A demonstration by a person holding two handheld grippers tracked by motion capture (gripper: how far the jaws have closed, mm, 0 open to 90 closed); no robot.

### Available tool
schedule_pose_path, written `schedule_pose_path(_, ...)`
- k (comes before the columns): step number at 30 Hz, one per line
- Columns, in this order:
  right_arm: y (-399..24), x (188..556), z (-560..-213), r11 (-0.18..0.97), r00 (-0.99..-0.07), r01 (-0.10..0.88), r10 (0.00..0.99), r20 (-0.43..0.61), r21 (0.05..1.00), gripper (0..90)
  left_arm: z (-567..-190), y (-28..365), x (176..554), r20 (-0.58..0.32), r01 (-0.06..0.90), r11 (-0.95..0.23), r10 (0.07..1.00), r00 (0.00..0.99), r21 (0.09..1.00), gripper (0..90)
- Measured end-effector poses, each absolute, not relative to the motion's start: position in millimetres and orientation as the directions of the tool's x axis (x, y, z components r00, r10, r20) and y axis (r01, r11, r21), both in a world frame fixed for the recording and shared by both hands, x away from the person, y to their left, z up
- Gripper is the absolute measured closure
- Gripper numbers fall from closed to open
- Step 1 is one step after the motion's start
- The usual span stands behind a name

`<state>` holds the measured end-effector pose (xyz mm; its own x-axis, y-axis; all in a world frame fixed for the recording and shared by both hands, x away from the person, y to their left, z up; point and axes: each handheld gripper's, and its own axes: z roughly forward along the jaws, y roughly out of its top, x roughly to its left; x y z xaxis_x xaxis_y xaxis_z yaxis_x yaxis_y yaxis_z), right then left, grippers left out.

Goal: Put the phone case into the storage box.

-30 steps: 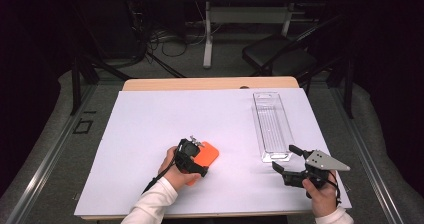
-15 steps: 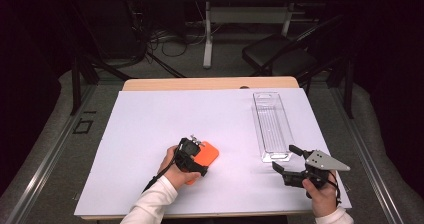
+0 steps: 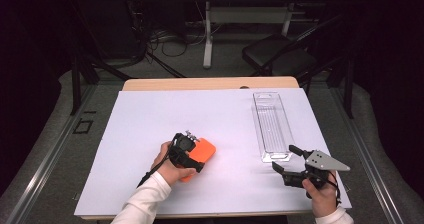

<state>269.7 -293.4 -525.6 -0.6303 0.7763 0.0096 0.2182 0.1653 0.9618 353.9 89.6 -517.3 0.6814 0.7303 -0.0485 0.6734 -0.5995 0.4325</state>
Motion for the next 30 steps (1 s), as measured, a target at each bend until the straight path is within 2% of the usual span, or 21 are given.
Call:
schedule_pose_path(13,-293,270,-526,0.171,-0.632,0.218,0.775,0.006,0.961,14.4,-499,100,354,-0.072,0.688,-0.578,0.741,0.668,0.438,15.9)
schedule_pose_path(30,-290,270,-525,0.183,-0.637,0.213,0.771,-0.005,0.960,14.4,-480,110,358,-0.056,0.704,-0.554,0.767,0.639,0.444,16.0)
